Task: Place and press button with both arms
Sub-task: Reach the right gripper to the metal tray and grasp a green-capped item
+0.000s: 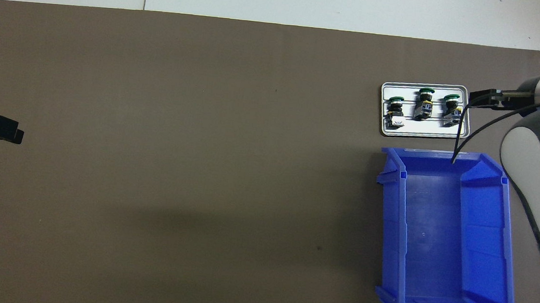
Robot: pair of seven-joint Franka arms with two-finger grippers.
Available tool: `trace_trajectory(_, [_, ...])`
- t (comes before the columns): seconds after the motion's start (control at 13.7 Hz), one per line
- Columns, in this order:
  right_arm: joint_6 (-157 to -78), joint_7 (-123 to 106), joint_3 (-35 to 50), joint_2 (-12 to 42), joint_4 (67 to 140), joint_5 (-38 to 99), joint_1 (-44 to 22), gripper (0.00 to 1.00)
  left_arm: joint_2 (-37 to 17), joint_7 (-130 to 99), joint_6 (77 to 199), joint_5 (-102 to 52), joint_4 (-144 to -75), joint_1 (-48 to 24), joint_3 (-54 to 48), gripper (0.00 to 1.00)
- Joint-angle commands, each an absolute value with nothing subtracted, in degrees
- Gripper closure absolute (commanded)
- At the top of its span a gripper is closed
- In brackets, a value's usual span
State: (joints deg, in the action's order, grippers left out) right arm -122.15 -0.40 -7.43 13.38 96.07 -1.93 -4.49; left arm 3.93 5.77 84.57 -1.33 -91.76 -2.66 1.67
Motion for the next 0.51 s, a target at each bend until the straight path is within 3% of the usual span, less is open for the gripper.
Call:
trace_trajectory(0.0, [-128.9,-0.3,-7.4,21.0,93.9,1.2,-5.2,0.00,4.7,5.8,84.2,-0.9,-92.5,-2.9,2.0,0.00])
trace_trajectory(0.44, [-138.0,-1.6,-7.4,29.7,94.2,6.6,-6.1,0.00,4.7,5.8,84.2,-0.9,-92.5,-2.9,2.0,0.00])
